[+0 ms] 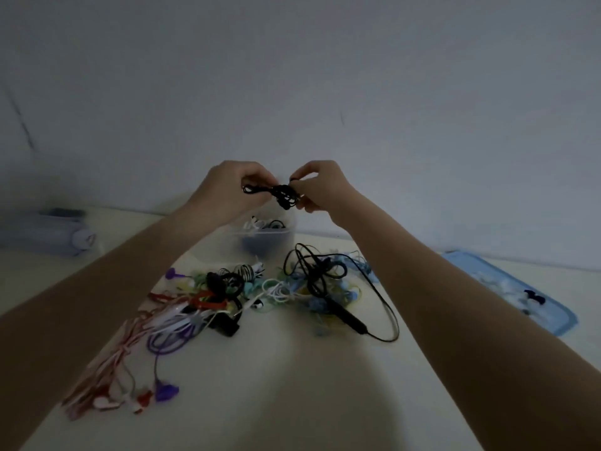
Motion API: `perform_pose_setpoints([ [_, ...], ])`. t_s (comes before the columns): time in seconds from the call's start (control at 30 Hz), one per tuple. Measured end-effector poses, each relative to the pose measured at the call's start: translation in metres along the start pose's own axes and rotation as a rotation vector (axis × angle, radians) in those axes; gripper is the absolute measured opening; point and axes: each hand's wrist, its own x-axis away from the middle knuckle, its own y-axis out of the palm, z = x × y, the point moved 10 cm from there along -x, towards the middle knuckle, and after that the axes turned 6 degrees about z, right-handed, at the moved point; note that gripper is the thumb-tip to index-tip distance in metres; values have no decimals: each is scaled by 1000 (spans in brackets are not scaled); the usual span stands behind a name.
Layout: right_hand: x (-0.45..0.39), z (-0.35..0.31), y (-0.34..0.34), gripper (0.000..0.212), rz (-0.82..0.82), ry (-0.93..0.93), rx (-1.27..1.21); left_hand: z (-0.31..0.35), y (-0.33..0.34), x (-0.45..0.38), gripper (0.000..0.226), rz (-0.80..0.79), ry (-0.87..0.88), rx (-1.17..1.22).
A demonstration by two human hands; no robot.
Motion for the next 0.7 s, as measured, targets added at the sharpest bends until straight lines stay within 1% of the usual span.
perform_pose_setpoints([
  [0.07,-11,9,20,7,8,33,-20,-24,1,-4,19,10,-38,-59],
  [0.13,-18,13,40,5,-24,22,81,-49,7,-7,21,-18,-68,-119],
  [0.2,-17,15,48,20,-79,-18,257,-66,20,-7,28,-124,-84,-237],
  [0.27,-12,10,45,26,-92,-63,348,-75,25,-7,36,-182,-100,-343],
  [0.33,-4,2,33,24,-90,-125,362,-64,21,-6,37,-133,-78,-342],
  [0.4,8,-3,19,20,-102,-163,346,-38,20,-1,36,-89,-8,-285],
  [0.43,15,-4,11,17,-105,-176,355,-22,24,4,35,-95,35,-239],
  [0.5,36,-1,-8,14,-144,-186,435,12,38,20,32,-166,127,-151],
  [0.53,48,4,-13,16,-203,-178,504,26,47,29,31,-227,167,-132],
  [0.63,91,38,-21,26,-407,-92,781,50,78,61,28,-433,255,-148],
  [0.7,113,60,-19,35,-479,-81,962,53,92,75,29,-501,255,-159],
])
